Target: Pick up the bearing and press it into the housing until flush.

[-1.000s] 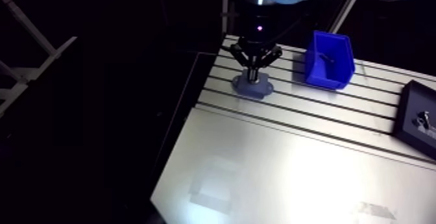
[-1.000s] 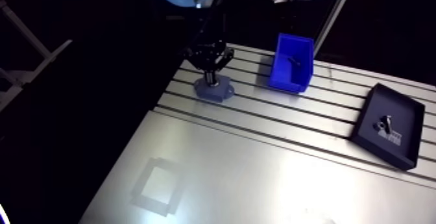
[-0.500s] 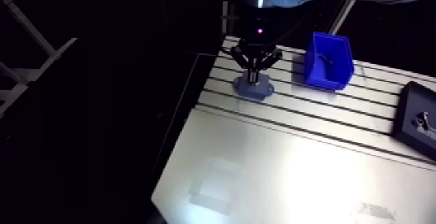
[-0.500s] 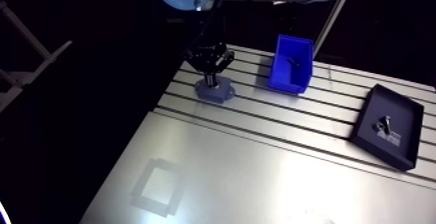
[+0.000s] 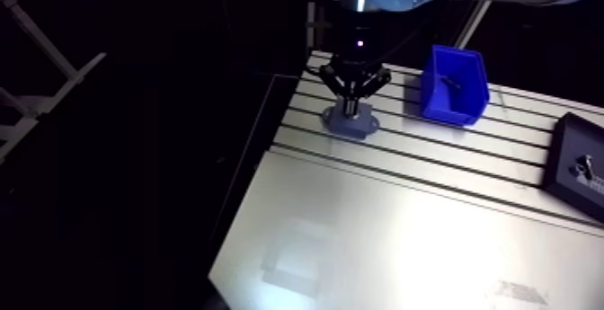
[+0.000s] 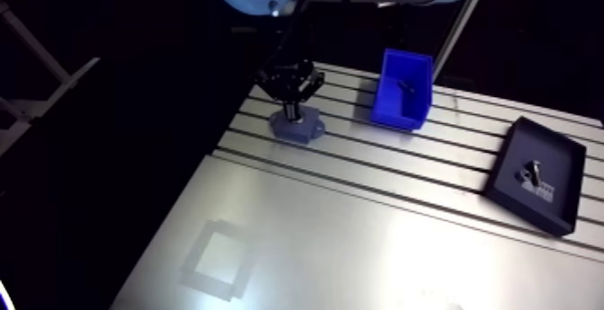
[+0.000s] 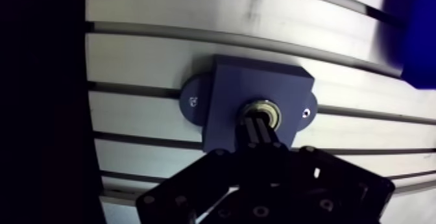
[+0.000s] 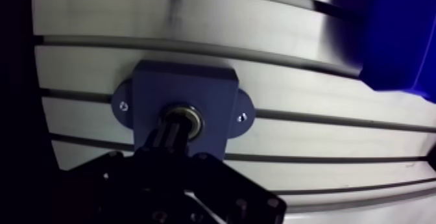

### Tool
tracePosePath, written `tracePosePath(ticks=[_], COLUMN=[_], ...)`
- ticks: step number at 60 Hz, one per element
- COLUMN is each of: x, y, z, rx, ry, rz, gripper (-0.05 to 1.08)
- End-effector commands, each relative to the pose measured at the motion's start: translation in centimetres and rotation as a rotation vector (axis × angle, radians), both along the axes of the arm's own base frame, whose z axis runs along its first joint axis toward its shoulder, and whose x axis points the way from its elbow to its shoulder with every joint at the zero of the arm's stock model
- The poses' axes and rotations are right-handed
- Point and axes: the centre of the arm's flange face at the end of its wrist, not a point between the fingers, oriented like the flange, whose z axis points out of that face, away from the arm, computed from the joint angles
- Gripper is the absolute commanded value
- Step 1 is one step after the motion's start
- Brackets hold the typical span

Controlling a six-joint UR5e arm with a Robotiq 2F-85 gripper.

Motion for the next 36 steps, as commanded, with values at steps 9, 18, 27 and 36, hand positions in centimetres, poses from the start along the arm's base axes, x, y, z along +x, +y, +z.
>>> tracePosePath(ticks=[9, 18, 27, 36], x=[-0.05, 0.01, 0.06, 0.01], y=[0.43, 0.53, 0.54, 0.62], z=[-0.17, -0.28, -0.35, -0.34], rx=[0.000, 0.001, 0.000, -0.001], ry=[-0.003, -0.006, -0.008, -0.007], rz=[-0.007, -0.009, -0.008, -0.009], gripper=[1.08, 1.08, 1.08, 1.08])
